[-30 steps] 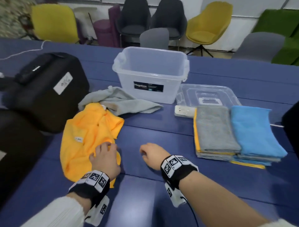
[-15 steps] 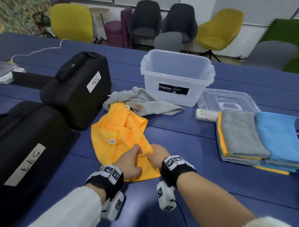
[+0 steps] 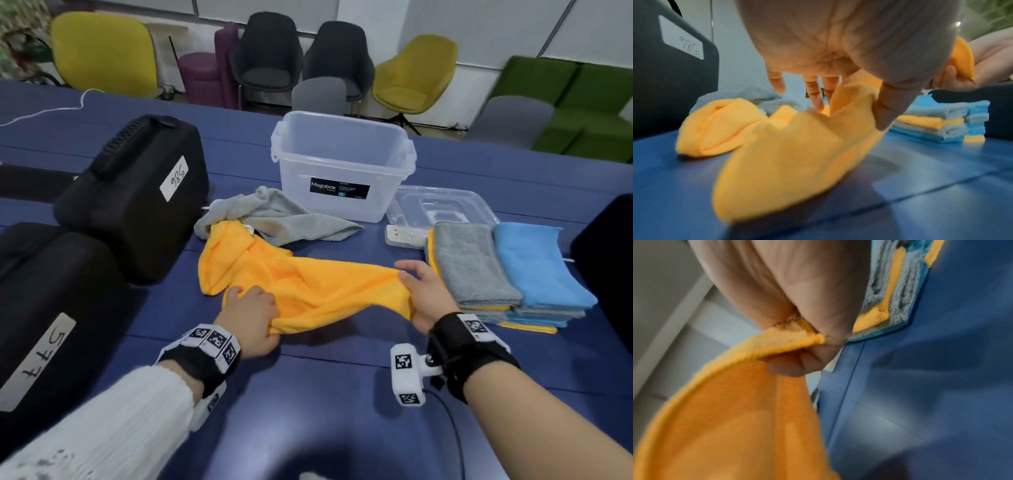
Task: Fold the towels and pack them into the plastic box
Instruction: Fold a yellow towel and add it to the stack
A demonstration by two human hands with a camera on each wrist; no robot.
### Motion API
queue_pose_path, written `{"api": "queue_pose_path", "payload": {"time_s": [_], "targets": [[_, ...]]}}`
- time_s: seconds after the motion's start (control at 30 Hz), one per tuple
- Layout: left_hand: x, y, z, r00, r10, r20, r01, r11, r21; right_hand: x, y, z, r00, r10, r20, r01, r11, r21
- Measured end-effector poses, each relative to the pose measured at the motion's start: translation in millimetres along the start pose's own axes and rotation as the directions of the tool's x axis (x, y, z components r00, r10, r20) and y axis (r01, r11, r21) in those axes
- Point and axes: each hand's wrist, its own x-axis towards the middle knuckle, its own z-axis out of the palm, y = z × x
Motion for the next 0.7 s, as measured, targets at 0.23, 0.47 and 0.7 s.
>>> {"api": "queue_pose_path", "payload": {"time_s": [0.23,0.47,0.7], "targets": [[-3,-13,-49,0.986,-0.016,-0.164,-0.059,0.894,-0.445,-21,-68,-70,0.998,-0.046,0.049,0.015,0.863,0.506],[0,4,-99,0.88,-0.296,-0.371,-0.19,0.498,-0.846,-40,-77,-103,0.942,-0.328,-0.075,0.334,0.938,0.095],[17,33,-108,0.761,-0.497,-0.418,-0.24,0.383,-0.892,-54,-62,-122,0.913,-0.332,-0.235,0.271,0.927,-0.258]]}}
